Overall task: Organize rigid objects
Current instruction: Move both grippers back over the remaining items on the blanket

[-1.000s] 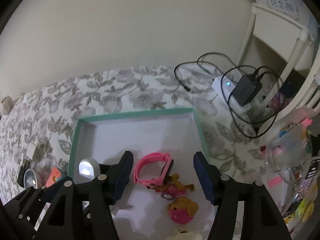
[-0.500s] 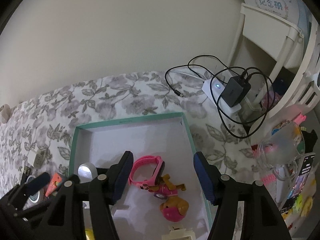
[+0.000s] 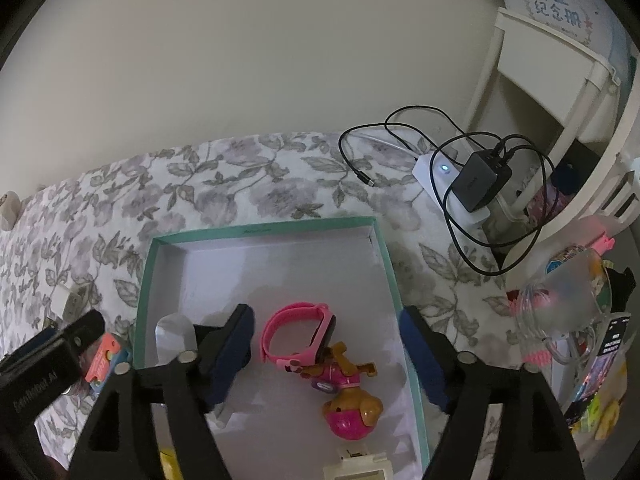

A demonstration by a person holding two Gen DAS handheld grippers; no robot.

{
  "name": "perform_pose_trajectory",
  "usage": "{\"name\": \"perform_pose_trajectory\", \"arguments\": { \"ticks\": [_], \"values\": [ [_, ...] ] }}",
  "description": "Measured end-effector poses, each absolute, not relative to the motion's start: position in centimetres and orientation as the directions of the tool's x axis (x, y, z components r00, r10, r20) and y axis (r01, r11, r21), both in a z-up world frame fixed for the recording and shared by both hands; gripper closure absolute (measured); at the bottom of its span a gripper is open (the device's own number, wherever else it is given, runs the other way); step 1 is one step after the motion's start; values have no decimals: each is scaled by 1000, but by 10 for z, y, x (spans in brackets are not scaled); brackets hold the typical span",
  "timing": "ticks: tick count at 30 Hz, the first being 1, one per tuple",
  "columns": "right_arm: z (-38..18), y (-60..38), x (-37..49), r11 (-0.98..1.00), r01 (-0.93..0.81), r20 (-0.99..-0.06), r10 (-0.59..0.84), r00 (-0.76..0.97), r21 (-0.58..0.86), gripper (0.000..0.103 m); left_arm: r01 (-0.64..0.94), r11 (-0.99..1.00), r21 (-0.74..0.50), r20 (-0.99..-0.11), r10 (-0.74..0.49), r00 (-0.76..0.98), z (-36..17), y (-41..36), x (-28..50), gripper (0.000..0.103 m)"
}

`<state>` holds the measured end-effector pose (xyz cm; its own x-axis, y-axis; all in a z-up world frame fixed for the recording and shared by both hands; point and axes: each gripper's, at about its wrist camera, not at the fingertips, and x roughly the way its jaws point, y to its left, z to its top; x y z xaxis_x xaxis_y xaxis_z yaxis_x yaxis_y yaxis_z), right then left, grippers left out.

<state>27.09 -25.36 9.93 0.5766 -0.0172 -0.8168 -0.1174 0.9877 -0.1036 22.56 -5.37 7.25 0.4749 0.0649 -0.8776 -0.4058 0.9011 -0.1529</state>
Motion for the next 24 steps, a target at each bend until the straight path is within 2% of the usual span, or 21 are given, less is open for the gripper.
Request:
{"name": "perform_pose_trajectory", "arguments": {
  "ticks": [1, 3, 7, 16, 24],
  "values": [
    [99, -253, 271, 987, -120, -815, -16, 579, -104, 17, -412, 899, -149, -878, 71, 473, 72, -51, 225, 15],
    [100, -252, 271, 987, -123, -814, -10, 580, -100, 15, -422, 895, -145, -877, 81, 473, 72, -48, 224, 4],
    [101, -250, 270, 986, -126, -807, -12, 590, -107, 0, -442, 885, -148, -872, 94, 481, 73, -40, 222, 3],
    [102, -248, 270, 985, -132, -802, -12, 598, -114, 0, -452, 879, -151, -865, 104, 491, 78, -28, 220, 3],
    [110, -234, 266, 984, -165, -798, 48, 600, -65, 0, -464, 872, -155, -842, 129, 524, 92, 6, 210, 3]
  ]
}}
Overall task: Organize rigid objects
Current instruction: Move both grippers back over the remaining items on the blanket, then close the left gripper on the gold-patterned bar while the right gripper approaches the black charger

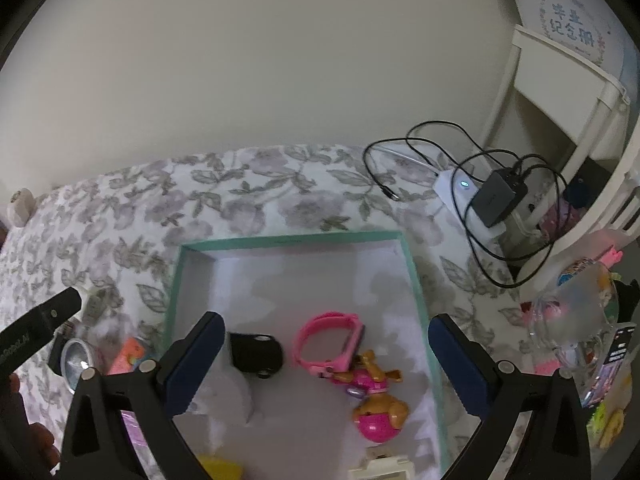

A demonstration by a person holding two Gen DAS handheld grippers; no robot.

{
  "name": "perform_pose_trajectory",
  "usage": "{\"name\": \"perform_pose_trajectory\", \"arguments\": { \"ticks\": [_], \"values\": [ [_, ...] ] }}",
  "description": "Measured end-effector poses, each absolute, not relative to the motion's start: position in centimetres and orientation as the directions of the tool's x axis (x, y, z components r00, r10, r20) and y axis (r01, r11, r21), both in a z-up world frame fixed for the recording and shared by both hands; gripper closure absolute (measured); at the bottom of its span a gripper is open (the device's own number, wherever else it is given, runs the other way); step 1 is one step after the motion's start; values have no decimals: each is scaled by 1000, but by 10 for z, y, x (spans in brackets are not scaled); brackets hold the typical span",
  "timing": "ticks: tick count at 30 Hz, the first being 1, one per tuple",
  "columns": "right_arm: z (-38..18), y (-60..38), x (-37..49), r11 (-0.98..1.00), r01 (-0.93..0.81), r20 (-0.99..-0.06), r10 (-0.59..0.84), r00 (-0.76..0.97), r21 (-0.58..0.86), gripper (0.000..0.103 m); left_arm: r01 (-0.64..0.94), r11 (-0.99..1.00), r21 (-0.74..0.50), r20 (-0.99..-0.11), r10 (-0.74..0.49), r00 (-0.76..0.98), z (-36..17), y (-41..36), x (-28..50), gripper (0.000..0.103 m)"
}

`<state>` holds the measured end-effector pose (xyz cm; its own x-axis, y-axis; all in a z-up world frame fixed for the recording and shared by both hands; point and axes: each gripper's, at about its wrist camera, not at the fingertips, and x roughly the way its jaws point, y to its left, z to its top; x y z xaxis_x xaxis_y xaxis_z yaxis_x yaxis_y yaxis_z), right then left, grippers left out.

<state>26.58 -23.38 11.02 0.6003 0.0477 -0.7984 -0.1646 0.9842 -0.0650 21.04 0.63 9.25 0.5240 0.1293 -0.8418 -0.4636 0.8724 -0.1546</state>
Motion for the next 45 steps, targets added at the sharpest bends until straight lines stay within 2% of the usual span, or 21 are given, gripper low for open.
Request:
{"name": "perform_pose_trajectory", "arguments": {
  "ticks": [7, 17, 25, 37, 40, 45],
  "values": [
    [116, -200, 258, 968, -244, -797, 196, 571, 64, 0, -537, 824, -182, -848, 145, 510, 100, 68, 190, 3],
    [109, -131, 236, 924, -374, -790, 290, 540, 83, 0, -636, 764, -106, -862, 249, 443, 100, 133, 164, 3],
    [94, -78, 218, 868, -489, -796, 356, 489, 87, 0, -642, 759, -107, -885, 222, 410, 83, 150, 161, 3],
    [63, -50, 212, 851, -525, -848, 300, 437, 30, 0, -586, 808, -67, -939, 148, 312, 28, 140, 183, 3],
    [59, -52, 215, 855, -518, -853, 290, 433, 28, 0, -587, 803, -104, -943, 107, 314, 20, 140, 184, 3],
    [52, -51, 216, 858, -513, -865, 269, 424, 15, 0, -596, 798, -91, -946, 117, 301, 12, 140, 186, 3]
  ]
}}
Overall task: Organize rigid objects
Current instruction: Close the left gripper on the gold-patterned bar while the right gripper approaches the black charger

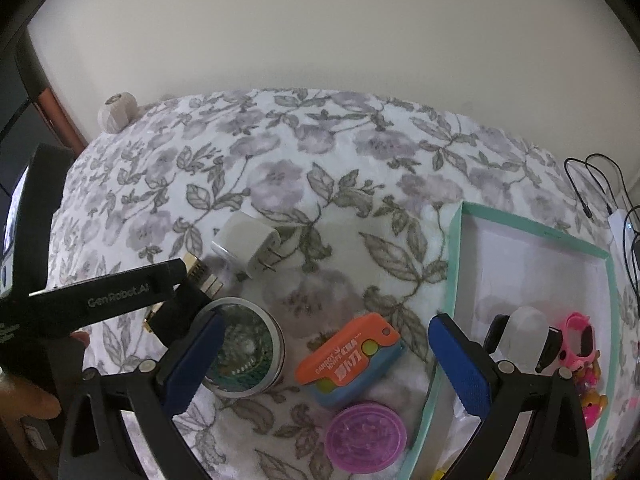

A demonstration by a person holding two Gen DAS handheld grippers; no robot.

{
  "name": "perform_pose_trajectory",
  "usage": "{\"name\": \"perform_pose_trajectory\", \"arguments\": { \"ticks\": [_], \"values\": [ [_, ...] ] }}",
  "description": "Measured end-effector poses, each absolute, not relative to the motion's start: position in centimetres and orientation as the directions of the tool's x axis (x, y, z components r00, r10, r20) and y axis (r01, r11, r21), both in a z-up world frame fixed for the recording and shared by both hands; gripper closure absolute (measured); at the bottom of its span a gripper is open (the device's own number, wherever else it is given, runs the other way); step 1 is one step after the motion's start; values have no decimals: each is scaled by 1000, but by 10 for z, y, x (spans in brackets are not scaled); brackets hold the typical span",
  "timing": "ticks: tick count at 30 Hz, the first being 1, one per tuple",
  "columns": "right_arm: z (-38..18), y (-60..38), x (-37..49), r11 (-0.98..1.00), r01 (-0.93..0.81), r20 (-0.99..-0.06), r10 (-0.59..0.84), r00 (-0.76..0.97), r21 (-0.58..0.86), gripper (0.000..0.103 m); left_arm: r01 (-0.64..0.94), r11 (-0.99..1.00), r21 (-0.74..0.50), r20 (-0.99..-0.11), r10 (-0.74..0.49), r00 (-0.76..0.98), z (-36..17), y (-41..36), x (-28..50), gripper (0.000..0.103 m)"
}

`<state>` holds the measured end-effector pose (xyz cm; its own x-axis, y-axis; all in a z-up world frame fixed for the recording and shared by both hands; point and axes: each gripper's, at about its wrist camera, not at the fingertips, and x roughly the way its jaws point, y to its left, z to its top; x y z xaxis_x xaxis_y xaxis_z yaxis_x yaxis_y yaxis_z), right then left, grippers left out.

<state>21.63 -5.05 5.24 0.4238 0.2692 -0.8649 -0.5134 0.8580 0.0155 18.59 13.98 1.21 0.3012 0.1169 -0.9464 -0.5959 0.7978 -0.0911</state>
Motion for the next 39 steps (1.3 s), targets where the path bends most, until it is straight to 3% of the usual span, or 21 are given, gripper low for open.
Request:
{"name": "perform_pose_trajectory", "arguments": {
  "ticks": [5, 13, 17, 26, 33, 39],
  "values": [
    [49, -47, 215, 856, -518, -868, 258, 424, 2, 0, -612, 781, -122, -949, 88, 302, 3, 145, 186, 3],
    [41, -41, 214, 849, -528, -876, 241, 417, -18, 0, -618, 785, -40, -953, 157, 261, 0, 144, 188, 4],
    [38, -37, 213, 843, -538, -877, 249, 411, -12, 0, -611, 784, -105, -947, 109, 302, 1, 149, 184, 20],
    [35, -30, 210, 831, -556, -879, 248, 406, -23, 0, -595, 795, -119, -938, 106, 330, -2, 148, 190, 30],
    [37, -27, 209, 824, -566, -865, 286, 413, 3, 0, -598, 799, -64, -943, 148, 299, 5, 153, 183, 55],
    [36, -12, 202, 788, -615, -843, 348, 409, 27, 0, -599, 794, -107, -944, 109, 313, 5, 163, 175, 67]
  ]
}}
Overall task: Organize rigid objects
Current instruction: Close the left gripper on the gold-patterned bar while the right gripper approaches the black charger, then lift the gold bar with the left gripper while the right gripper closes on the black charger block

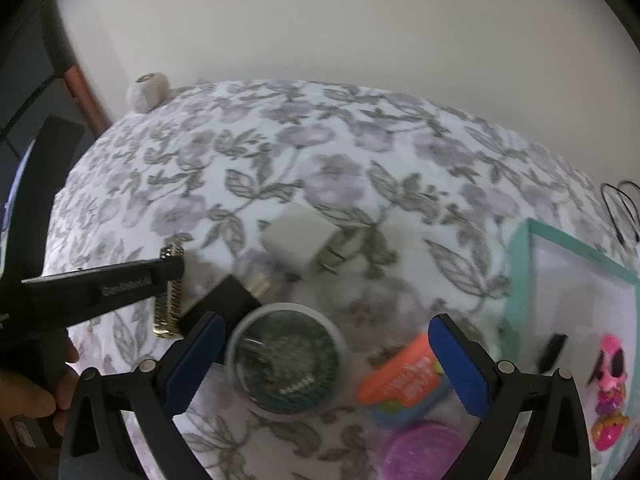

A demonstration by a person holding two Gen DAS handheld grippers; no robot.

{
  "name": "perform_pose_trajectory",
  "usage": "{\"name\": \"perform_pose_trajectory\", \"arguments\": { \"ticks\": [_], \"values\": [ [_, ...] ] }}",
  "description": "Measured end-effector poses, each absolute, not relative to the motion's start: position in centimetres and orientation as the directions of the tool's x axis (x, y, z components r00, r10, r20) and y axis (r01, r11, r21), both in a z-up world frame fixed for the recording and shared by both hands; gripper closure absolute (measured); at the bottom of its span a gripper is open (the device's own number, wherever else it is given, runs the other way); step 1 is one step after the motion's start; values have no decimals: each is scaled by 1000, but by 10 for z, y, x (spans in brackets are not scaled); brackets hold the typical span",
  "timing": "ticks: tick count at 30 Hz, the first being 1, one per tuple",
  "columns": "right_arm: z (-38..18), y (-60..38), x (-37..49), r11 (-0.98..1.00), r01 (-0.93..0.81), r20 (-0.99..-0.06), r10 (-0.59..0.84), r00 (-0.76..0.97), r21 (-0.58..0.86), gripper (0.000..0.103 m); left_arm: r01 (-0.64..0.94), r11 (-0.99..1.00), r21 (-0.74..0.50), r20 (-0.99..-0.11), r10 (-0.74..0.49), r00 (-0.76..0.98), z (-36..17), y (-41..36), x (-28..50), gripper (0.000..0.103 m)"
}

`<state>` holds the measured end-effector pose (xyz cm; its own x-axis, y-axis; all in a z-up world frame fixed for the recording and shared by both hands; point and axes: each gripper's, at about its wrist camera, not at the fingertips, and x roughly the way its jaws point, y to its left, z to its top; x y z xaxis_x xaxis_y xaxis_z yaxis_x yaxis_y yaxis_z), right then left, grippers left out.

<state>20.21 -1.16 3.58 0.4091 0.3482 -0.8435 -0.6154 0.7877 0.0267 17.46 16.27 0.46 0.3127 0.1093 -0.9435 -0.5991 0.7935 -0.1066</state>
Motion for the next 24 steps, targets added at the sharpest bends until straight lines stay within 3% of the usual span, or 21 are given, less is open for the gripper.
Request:
{"name": "perform_pose_trajectory", "arguments": {
  "ticks": [4, 24],
  "values": [
    [35, -1, 195, 742, -669, -824, 403, 397, 40, 0, -585, 800, -132, -940, 87, 330, 5, 162, 173, 77],
    [25, 19, 174, 601, -799, -798, 469, 377, -24, 8, -590, 805, -62, -944, 144, 296, 9, 181, 149, 79]
  ]
}}
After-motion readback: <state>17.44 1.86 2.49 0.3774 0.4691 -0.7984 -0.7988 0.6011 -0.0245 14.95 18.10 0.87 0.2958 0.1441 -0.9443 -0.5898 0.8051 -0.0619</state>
